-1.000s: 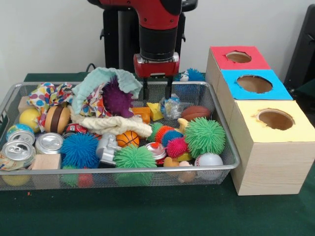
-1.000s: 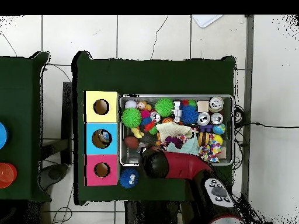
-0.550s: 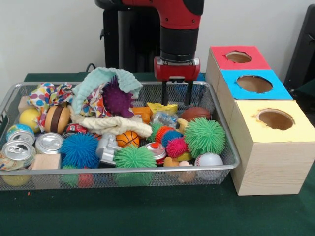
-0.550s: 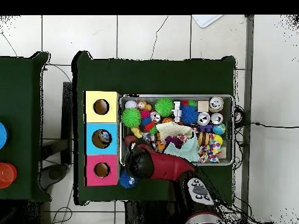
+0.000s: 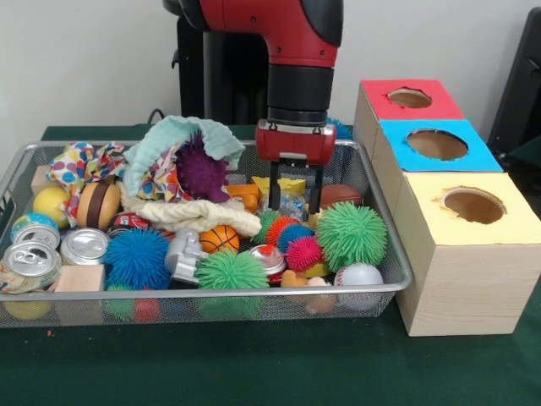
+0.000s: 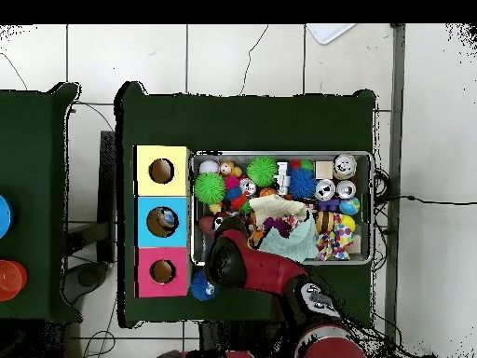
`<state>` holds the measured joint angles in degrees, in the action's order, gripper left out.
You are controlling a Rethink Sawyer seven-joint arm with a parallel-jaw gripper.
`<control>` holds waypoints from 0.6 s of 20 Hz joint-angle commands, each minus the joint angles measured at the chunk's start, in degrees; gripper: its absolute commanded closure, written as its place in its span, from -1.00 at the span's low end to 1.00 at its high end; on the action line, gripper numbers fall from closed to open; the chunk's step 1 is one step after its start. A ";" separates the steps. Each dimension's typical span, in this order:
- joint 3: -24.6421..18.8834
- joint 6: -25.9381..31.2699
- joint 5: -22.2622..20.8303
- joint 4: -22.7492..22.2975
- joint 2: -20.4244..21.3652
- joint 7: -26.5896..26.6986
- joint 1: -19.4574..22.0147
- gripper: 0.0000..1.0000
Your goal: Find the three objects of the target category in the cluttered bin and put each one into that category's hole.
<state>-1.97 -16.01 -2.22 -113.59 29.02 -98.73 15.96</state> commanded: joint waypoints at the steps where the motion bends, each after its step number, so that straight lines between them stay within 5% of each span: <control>1: -0.34 -0.35 2.10 -0.62 -4.52 -12.46 0.90 -1.00; 9: 6.80 9.83 -0.92 2.91 -3.52 -2.52 -3.29 -1.00; 12: 3.26 18.86 -3.70 4.74 -7.19 1.53 -1.27 -1.00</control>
<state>1.86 -10.21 -3.59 -113.01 26.84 -98.86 14.36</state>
